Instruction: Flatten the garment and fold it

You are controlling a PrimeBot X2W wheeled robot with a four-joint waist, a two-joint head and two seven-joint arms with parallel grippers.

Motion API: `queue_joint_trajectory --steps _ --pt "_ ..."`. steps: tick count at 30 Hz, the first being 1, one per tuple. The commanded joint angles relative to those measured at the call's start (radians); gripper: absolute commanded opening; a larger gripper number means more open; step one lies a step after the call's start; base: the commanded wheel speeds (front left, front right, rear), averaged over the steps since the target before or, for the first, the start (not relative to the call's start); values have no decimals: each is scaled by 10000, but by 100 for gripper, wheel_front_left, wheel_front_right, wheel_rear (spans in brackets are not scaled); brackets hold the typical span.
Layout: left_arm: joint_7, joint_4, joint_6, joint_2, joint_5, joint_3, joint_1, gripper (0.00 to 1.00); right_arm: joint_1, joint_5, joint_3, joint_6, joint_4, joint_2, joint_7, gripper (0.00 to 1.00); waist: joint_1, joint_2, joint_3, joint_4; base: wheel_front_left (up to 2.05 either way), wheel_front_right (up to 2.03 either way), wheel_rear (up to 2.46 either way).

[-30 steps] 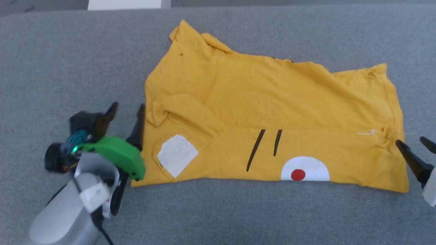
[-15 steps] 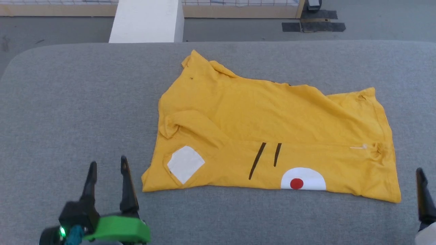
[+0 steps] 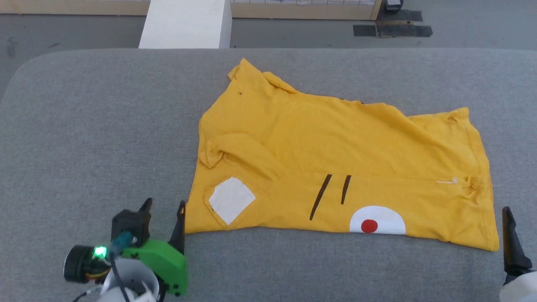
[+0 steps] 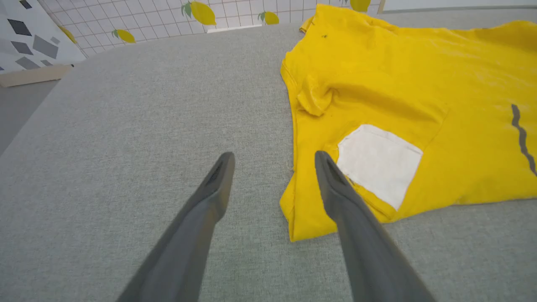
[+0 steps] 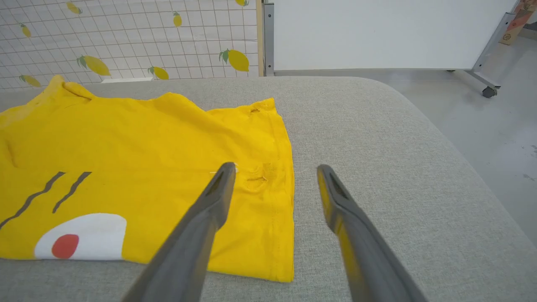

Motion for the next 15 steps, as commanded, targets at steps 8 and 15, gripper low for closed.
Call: queue_joint_trajectory --steps 8,15 --pt "2210 1215 -887 51 -926 -470 -1178 100 -276 160 33 -13 117 -180 127 100 0 -1 644 -209 0 0 0" --pt "3140 1925 -942 -145 -1543 -574 -1100 0 -350 212 141 -13 244 -291 181 100 0 -1 707 -325 0 0 0"
